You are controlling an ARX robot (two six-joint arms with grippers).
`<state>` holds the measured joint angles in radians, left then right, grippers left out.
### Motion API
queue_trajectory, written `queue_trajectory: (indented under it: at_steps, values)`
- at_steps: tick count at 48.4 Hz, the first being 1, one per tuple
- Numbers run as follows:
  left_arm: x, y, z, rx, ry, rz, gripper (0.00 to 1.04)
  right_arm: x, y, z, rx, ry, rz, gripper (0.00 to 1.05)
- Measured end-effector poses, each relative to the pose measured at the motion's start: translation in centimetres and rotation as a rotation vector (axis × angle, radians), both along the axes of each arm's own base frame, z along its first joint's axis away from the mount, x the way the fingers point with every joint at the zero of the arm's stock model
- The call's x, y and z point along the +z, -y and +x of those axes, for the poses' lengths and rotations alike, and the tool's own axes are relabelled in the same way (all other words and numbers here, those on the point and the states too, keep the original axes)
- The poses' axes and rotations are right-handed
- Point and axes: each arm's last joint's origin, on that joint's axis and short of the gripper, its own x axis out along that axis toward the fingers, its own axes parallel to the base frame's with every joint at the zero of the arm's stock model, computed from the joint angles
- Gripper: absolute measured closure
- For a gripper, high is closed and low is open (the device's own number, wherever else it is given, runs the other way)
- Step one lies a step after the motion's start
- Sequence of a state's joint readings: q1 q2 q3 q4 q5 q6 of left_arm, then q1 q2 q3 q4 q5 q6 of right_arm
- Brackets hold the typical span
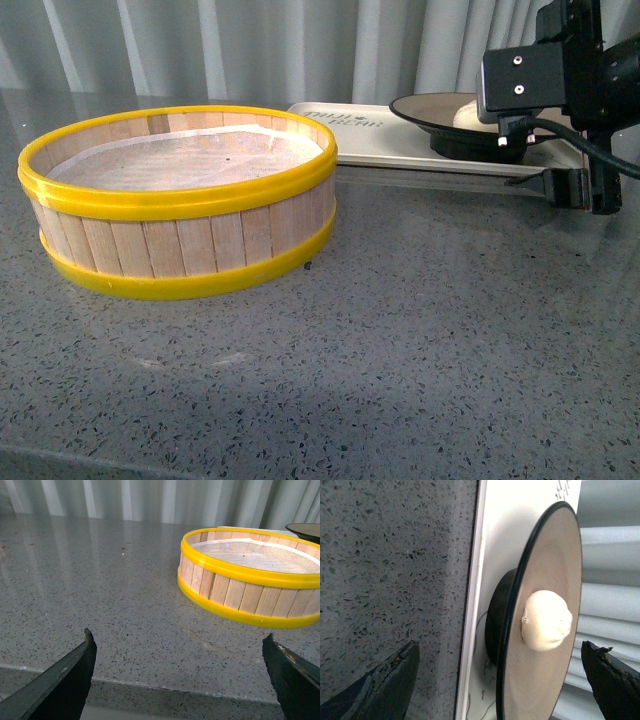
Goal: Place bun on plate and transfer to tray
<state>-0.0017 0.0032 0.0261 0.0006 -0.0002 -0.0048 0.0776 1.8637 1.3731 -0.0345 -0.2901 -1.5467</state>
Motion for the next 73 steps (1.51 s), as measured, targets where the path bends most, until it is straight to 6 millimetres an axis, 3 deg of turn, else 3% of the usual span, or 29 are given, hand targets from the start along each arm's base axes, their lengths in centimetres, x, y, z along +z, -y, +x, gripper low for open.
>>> queue_trajectory:
  at_steps: [11,16,20,24,29,32,37,46,58,73]
  values:
    - [0.0,0.0,0.0,0.000,0.000,0.000,0.07,3.3,0.0,-3.8,-0.016,0.118,0.115,0.08]
    - [0.0,0.0,0.0,0.000,0.000,0.000,0.07,6.3,0.2,-5.8,-0.101,0.288,0.261,0.08]
    - [0.0,0.0,0.0,0.000,0.000,0.000,0.07,7.6,0.3,-6.4,-0.112,0.321,0.318,0.08]
    - [0.0,0.0,0.0,0.000,0.000,0.000,0.07,7.7,0.3,-6.5,-0.118,0.317,0.337,0.08]
    - [0.0,0.0,0.0,0.000,0.000,0.000,0.07,7.1,0.3,-6.3,-0.127,0.297,0.346,0.09]
    - [0.0,0.0,0.0,0.000,0.000,0.000,0.07,6.4,0.3,-6.5,-0.286,0.311,0.461,0.15]
    - [0.0,0.0,0.0,0.000,0.000,0.000,0.07,4.6,0.8,-8.4,-0.536,0.311,0.812,0.31]
    - [0.0,0.0,0.0,0.000,0.000,0.000,0.07,1.6,2.0,-13.1,-0.650,0.198,1.298,0.62]
    - [0.0,0.0,0.0,0.000,0.000,0.000,0.07,-2.1,2.8,-17.7,-0.678,0.135,1.405,1.03]
    - [0.0,0.0,0.0,0.000,0.000,0.000,0.07,-5.1,4.1,-22.8,-0.691,0.133,1.417,1.03]
